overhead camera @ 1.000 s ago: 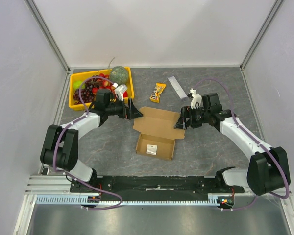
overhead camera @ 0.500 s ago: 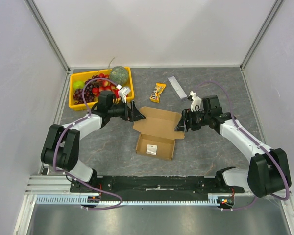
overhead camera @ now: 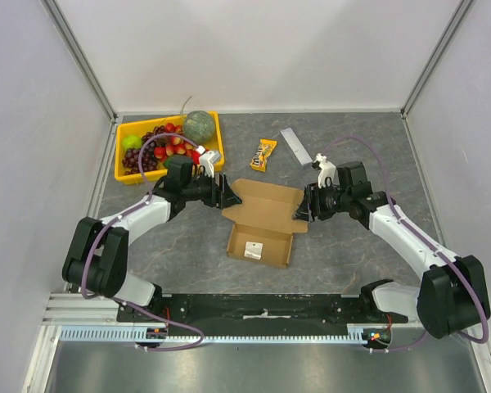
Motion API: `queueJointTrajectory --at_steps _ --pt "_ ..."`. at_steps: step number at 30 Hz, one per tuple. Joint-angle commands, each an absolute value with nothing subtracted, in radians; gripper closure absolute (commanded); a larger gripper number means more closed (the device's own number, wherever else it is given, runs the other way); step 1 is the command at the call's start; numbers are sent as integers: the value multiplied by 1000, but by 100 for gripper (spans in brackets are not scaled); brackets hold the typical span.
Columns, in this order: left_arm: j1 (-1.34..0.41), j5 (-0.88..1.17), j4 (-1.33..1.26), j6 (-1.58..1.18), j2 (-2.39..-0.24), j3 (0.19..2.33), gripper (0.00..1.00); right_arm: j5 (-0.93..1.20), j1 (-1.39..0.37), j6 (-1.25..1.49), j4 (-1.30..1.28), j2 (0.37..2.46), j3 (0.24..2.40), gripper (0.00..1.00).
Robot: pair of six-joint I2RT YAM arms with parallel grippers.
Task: Fold the paper box
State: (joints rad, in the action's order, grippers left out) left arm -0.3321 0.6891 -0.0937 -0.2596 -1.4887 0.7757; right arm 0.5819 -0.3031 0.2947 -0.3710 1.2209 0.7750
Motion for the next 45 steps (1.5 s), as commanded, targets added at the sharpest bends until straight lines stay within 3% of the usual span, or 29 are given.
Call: queueJointTrajectory --at_steps 1,8,16,38,45 --pt "-350 600 -54 -193 -1427 787 34 537 -339 279 -336 1209 770 41" --pt "-376 572 -28 -175 -1425 799 42 459 -396 288 -333 1190 778 48" --pt "-419 531 -6 -160 -1421 804 44 364 -428 311 -337 1173 770 64" --pt "-495 385 146 -150 -1350 848 61 112 -564 348 -480 1183 873 80" --pt "-558 318 186 -149 -1351 865 62 57 -598 367 -495 1192 888 83"
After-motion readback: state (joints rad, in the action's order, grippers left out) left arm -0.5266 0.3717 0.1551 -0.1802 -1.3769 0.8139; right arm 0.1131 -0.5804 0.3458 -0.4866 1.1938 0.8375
